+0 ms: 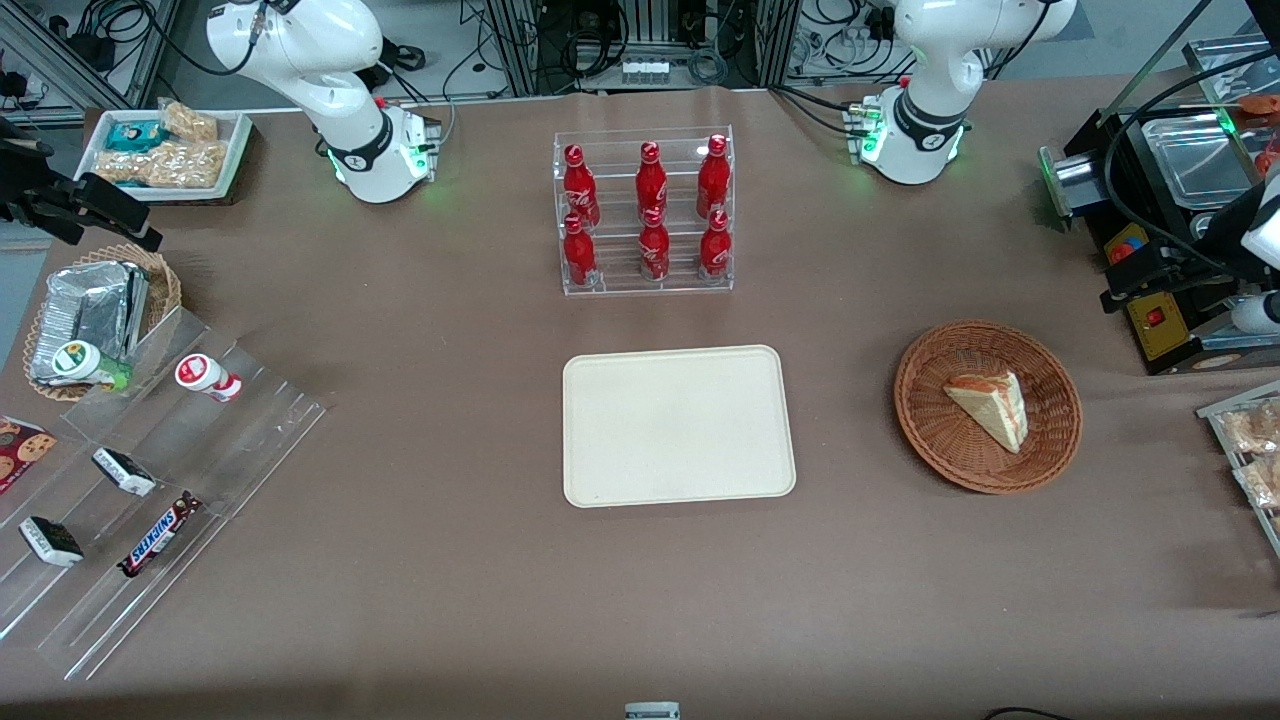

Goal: Place sandwich from basket to tray
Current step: 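Lower the left gripper over the wrapped sandwich in the wicker basket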

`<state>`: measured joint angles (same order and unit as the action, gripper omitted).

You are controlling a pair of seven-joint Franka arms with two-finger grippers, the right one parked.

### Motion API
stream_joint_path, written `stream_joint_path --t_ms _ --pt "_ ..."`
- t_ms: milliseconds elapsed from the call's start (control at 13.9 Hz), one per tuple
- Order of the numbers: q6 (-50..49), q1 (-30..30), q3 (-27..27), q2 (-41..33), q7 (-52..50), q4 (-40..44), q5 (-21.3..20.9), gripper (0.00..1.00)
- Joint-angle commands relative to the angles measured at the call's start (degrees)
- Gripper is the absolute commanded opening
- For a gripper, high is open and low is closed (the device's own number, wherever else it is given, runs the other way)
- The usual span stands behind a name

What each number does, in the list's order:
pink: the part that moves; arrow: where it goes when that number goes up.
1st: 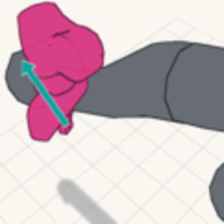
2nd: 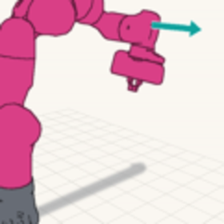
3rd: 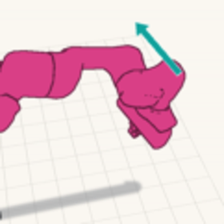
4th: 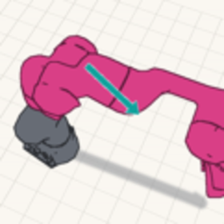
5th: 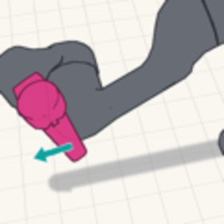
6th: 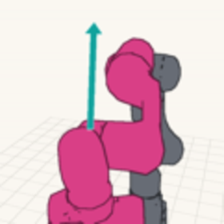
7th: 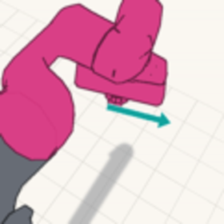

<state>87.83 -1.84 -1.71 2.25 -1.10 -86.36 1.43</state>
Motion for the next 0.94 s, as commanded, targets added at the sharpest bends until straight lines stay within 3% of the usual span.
stream_joint_path --t_ms 0,863 --pt "0.06 0.35 -0.05 0.21 -0.83 0.75 -0.64 1.0" --pt "0.15 0.43 -1.28 1.78 -0.65 0.05 -0.72 1.0"
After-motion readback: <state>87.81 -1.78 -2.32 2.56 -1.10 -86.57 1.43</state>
